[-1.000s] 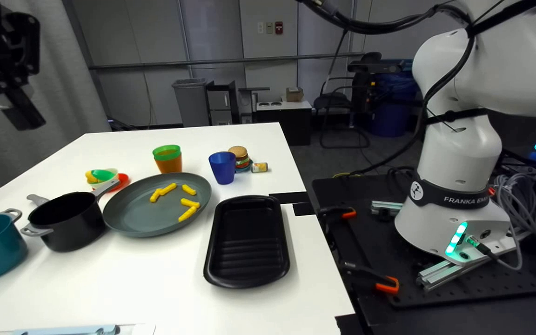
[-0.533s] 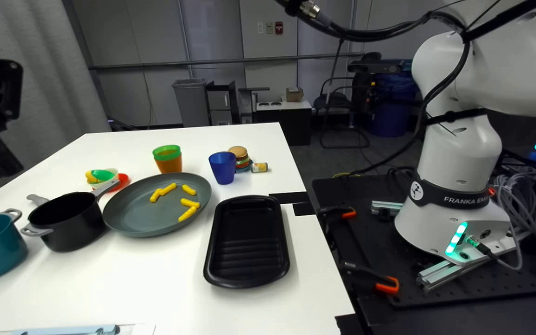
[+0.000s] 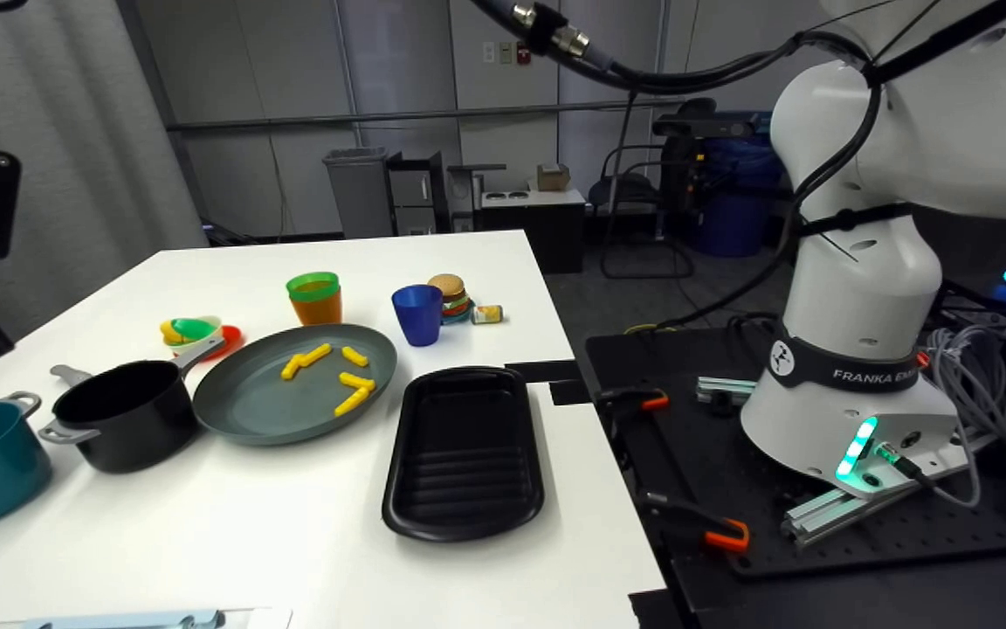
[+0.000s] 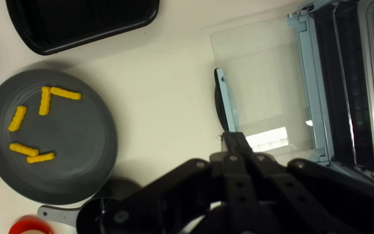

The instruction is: Close the oven door

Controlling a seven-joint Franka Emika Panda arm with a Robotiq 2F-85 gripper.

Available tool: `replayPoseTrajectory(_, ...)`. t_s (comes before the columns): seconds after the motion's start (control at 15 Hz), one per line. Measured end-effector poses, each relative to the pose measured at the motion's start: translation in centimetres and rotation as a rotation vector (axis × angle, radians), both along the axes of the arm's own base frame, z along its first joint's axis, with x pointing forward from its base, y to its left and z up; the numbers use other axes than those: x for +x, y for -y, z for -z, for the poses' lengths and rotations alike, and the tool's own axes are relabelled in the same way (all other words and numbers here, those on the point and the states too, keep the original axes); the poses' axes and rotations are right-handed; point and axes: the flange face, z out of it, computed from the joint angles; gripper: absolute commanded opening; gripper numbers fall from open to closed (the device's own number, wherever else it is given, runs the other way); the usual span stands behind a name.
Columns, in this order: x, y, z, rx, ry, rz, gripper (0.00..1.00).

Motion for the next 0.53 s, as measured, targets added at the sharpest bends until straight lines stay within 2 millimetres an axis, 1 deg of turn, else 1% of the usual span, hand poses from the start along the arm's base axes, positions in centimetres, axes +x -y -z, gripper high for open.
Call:
replayPoseTrajectory(0.13,0.0,-0.6,-0.1,0.001,0.008,0.001,0.00)
replayPoseTrajectory(0.27,0.0,-1.7,-1.1,0.022,0.028,-0.011,0.00)
replayPoseTrajectory(0.33,0.1,-2.6,-2.3,0.035,0.049,-0.022,0.01)
replayPoseTrajectory(0.47,0.1,-4.5,-5.3,0.070,0.098,-0.048,0.01)
replayPoseTrajectory(0.53,0.0,-5.0,-6.3,0.076,0.111,-0.056,0.01)
